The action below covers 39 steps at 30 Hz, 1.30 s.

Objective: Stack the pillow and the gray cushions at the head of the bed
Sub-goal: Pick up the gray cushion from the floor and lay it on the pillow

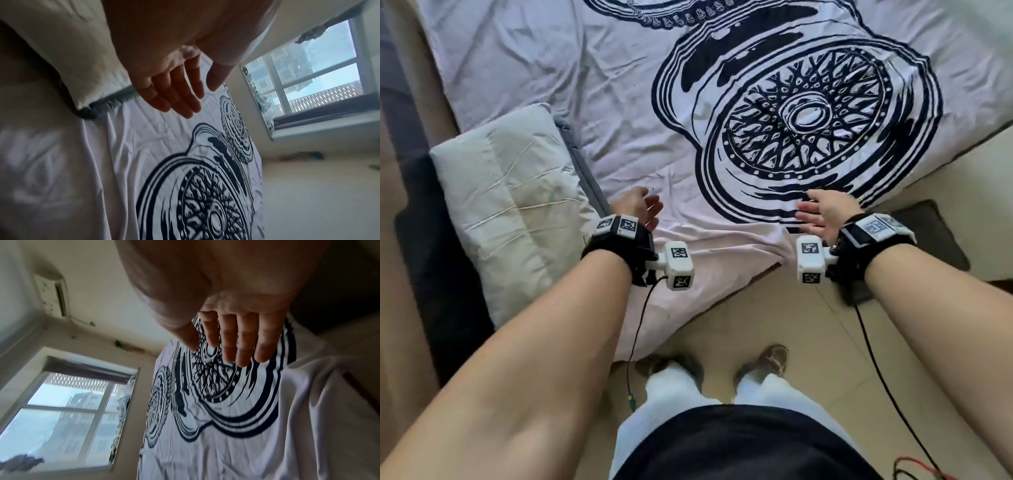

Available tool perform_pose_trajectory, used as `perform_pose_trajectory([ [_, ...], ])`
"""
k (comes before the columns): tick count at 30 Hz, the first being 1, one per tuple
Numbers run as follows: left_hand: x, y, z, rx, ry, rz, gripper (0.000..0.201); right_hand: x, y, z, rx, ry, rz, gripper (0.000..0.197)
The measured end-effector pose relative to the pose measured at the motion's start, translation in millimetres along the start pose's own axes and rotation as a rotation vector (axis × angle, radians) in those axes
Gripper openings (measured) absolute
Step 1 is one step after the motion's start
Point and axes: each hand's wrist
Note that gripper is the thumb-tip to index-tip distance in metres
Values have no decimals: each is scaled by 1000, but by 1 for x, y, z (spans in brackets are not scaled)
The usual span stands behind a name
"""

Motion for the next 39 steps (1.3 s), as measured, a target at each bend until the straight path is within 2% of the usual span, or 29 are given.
perform_pose_trajectory([
  [4,119,-36,-15,-11,105,-88,17,-124,-2,-8,-5,100,137,19],
  [6,169,-48,-26,-5,148,-127,15,-178,-5,-12,-14,156,150,25],
  [10,287,-73,-50,-3,286,-260,20,-302,-13,-11,-14,269,337,17],
  [13,347,-82,-69,-28,378,-367,18,-362,-15,0,31,340,403,16],
  [15,385,-88,-80,-18,440,-398,25,-393,-12,5,50,378,423,21],
  [17,414,-93,-86,-11,516,-443,26,-412,-7,6,52,408,450,22],
  [20,453,-84,-94,-41,607,-476,16,-430,9,8,73,464,496,11],
  [23,491,-64,-98,-48,665,-456,15,-442,29,5,67,485,535,34],
  [26,538,-45,-96,-51,697,-506,27,-455,49,-6,103,485,596,37],
  [28,565,-37,-93,-62,713,-536,28,-463,60,-9,128,513,638,36],
  [31,597,-26,-85,-45,740,-548,8,-476,86,-11,155,541,663,36],
  [34,619,-14,-93,-10,845,-540,12,-481,111,-6,214,543,672,36],
  [39,658,15,-132,1,957,-570,8,-495,172,18,274,579,629,24],
])
Point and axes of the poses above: each hand's wrist, its own y-axis towards the middle knuckle, its own x-axis out of the palm, z = x × y, and after that the axes turned 11 degrees about y, right-handed
